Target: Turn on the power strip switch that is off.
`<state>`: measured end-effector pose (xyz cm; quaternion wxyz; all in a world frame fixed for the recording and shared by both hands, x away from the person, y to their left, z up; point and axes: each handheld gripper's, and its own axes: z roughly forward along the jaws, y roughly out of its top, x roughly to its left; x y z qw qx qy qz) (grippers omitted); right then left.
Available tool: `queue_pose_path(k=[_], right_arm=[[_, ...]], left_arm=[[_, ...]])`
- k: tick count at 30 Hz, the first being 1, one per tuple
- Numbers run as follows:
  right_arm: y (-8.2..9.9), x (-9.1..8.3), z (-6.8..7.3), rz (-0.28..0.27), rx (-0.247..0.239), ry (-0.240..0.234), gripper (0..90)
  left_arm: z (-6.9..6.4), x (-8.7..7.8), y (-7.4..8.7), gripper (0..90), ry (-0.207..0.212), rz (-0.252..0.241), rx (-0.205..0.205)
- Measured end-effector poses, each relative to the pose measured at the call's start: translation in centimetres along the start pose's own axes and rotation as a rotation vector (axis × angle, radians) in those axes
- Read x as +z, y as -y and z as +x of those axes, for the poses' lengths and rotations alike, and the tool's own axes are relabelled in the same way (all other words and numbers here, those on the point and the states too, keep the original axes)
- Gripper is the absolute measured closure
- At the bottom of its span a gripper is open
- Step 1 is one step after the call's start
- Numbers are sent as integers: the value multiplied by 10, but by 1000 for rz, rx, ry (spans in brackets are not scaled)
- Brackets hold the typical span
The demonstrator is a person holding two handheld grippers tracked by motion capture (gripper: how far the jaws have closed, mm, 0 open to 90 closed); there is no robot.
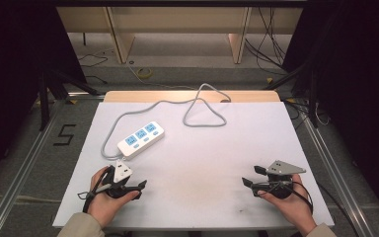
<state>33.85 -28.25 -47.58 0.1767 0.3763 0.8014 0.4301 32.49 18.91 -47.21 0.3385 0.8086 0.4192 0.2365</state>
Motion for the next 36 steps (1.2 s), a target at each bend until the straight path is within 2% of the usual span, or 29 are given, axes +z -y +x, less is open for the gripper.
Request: queue_pose_path(k=[5,10,12,15,16,18,20,23,27,36], right_arm=[[0,0,1,7,-7,0,338],[0,1,2,8,-7,0,338],[0,1,2,9,-7,0,338],[0,1,1,8,-7,0,338],[0,2,1,7,-7,-1,338],[0,2,2,10,-9,-1,338],[0,3,2,12,-14,-3,338],[0,2,3,13,-14,-1,338],[0,2,2,9,-7,2,338],[0,3,3,11,-13,-2,338]], left_arm=[[2,-3,0,281,-5,-8,-21],[5,-5,-2,374,-16,-3,-25],[7,-5,-3,481,-27,8,-32],[7,-6,-4,683,-33,17,-18],[8,-8,-6,744,-48,36,5],[8,-8,-7,834,-45,49,-1],[8,-7,-8,885,-40,53,-18],[8,-6,-10,895,-34,61,-19],[9,-5,-14,897,-22,75,-44],[11,0,-25,898,-16,97,-35]])
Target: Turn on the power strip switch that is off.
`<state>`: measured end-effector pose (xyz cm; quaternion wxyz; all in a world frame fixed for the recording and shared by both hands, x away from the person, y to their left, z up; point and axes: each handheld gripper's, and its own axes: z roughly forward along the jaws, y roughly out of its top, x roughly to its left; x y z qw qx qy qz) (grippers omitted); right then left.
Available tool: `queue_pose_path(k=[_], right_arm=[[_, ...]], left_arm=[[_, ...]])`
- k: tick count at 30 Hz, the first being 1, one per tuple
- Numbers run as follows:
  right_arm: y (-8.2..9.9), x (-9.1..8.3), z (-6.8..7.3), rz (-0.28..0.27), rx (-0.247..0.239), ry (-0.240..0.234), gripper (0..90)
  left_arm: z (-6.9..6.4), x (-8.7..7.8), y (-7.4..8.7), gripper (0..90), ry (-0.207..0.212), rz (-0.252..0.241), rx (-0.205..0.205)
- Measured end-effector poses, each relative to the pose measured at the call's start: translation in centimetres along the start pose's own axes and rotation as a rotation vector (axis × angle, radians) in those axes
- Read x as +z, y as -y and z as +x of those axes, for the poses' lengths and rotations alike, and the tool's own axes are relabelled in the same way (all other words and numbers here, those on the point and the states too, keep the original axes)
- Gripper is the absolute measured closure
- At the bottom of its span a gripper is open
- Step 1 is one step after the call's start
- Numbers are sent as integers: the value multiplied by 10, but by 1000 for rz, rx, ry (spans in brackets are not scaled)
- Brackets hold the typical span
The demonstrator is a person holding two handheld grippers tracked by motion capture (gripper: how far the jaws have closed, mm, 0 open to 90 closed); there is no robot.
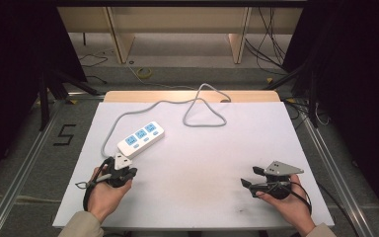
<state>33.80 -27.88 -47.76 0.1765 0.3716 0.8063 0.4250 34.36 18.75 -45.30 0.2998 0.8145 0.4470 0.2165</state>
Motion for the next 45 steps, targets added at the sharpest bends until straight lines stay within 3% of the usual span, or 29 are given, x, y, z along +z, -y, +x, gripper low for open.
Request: queue_pose_path(k=[27,45], right_arm=[[0,1,2,6,2,-3,338],[0,1,2,6,2,-6,337]], left_arm=[[7,12,-27,898,-9,33,-23],[8,25,-46,898,-19,60,-1]])
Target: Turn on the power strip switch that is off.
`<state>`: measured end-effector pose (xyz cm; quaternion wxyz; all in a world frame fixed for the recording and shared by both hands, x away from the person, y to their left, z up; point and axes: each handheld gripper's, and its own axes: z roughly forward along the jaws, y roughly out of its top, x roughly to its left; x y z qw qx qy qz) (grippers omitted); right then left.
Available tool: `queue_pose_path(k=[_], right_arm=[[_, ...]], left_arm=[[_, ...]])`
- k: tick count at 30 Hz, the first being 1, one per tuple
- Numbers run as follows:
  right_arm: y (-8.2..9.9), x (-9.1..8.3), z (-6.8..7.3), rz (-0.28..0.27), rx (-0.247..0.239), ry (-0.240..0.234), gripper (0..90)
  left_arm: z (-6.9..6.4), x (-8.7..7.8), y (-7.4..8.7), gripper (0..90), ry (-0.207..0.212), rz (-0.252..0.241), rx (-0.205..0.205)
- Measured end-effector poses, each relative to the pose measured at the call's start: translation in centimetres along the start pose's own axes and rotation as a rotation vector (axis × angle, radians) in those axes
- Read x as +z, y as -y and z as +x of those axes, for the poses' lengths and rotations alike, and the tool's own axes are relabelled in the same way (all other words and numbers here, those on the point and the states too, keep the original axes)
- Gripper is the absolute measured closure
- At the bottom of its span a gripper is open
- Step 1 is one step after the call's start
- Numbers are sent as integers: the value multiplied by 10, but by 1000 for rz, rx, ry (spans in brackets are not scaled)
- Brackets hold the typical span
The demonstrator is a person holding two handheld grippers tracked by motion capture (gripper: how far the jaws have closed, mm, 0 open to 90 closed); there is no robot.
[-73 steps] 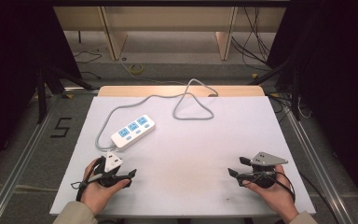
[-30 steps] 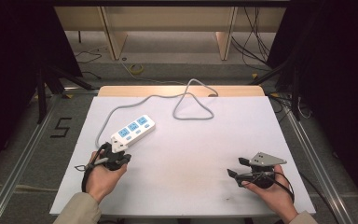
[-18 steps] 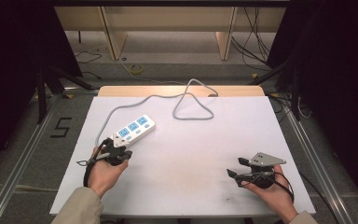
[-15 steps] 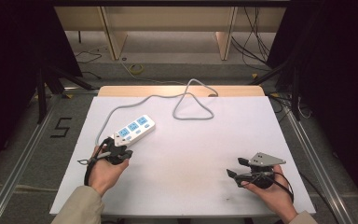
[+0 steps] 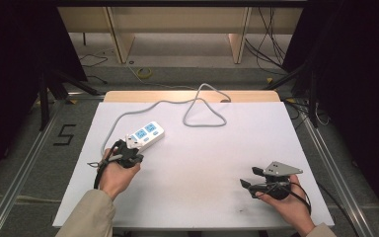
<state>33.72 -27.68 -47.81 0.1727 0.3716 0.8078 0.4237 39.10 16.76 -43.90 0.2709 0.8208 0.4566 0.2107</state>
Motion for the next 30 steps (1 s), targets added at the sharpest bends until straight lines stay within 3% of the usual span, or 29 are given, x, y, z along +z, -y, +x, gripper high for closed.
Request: queue_pose_path(k=[30], right_arm=[[0,0,0,0,-2,-2,337]], left_arm=[[13,14,-30,899,-24,39,4]])
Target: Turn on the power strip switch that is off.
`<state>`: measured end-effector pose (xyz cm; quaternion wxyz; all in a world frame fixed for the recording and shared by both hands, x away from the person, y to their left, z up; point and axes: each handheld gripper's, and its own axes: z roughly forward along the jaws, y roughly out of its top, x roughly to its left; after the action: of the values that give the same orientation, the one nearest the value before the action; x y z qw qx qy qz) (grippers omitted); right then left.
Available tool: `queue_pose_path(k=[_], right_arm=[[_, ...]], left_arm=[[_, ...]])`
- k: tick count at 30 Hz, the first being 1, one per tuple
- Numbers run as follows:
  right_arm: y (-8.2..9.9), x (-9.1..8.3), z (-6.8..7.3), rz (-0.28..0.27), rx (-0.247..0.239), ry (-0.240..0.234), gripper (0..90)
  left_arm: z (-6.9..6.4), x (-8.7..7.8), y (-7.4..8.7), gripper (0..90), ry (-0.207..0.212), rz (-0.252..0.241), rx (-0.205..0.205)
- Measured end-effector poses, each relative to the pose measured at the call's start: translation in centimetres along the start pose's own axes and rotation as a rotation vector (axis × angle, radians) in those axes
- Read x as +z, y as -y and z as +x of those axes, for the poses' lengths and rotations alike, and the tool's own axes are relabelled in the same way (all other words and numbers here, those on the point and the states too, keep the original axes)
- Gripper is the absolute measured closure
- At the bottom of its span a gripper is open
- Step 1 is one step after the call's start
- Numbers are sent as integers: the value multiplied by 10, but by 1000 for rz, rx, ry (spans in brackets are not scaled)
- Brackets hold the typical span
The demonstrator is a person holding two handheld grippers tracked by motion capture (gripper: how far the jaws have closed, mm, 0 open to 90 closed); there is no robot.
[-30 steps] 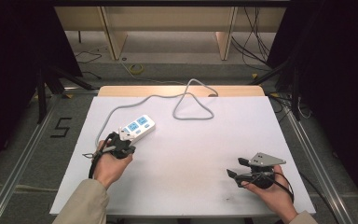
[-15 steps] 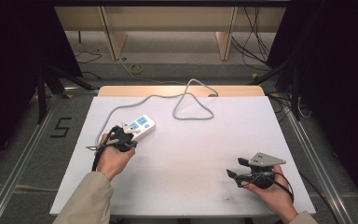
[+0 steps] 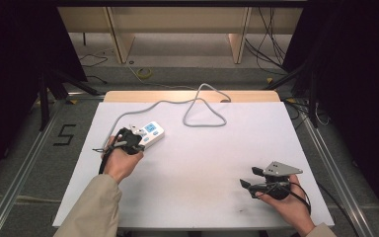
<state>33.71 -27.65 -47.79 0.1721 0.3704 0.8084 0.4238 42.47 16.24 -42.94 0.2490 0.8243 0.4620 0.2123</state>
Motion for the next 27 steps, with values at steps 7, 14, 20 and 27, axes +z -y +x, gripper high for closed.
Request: queue_pose_path(k=[7,14,20,27], right_arm=[[0,0,0,-1,-2,-1,337],[0,0,0,-1,0,-1,337],[0,0,0,-1,0,-1,337],[0,0,0,-1,0,-1,337]], left_arm=[[3,3,-5,899,-7,10,2],[5,5,-11,899,-10,16,1],[7,8,-15,899,-11,22,4],[9,11,-20,899,-16,25,5]])
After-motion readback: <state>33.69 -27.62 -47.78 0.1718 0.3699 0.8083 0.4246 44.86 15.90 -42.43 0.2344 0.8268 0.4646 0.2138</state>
